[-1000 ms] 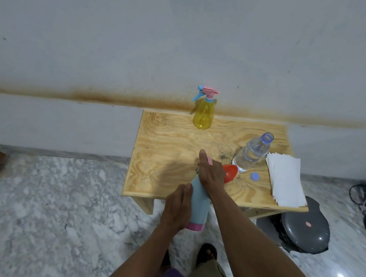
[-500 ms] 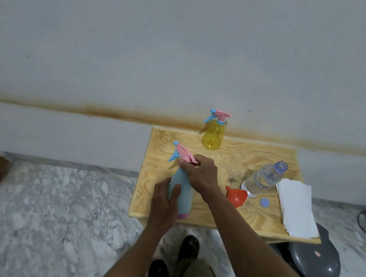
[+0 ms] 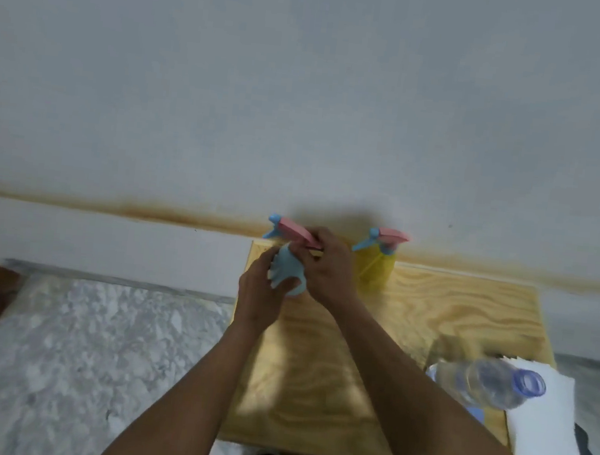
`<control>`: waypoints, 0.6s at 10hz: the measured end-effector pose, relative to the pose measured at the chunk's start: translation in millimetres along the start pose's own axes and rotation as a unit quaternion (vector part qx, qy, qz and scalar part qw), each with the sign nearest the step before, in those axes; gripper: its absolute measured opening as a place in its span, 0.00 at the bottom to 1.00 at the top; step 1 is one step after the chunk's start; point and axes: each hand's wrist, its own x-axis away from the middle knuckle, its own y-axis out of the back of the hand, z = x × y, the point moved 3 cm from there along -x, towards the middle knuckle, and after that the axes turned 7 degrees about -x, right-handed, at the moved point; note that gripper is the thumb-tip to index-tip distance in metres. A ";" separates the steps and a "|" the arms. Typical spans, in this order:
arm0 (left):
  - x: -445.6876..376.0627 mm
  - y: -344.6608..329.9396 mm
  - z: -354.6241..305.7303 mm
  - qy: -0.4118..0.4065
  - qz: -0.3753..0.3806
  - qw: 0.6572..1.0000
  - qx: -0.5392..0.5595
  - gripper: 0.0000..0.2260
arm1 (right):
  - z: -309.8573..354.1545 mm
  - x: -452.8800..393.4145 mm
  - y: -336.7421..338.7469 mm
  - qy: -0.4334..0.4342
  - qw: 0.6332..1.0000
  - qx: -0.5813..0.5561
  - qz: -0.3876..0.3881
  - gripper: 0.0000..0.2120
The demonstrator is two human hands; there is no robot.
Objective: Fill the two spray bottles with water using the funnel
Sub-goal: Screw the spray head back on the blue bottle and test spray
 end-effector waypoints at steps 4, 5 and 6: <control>-46.9 -26.0 -0.8 0.064 0.013 0.997 -0.041 0.23 | -43.6 -48.1 -22.3 -0.030 0.999 0.012 0.011 0.10; -50.6 -27.6 -0.8 0.054 0.019 0.998 -0.041 0.23 | -45.2 -50.1 -24.9 -0.034 0.999 0.007 0.017 0.10; -53.1 -29.6 4.7 0.058 0.017 0.998 -0.013 0.26 | -44.7 -53.2 -26.4 -0.037 0.999 0.013 0.023 0.10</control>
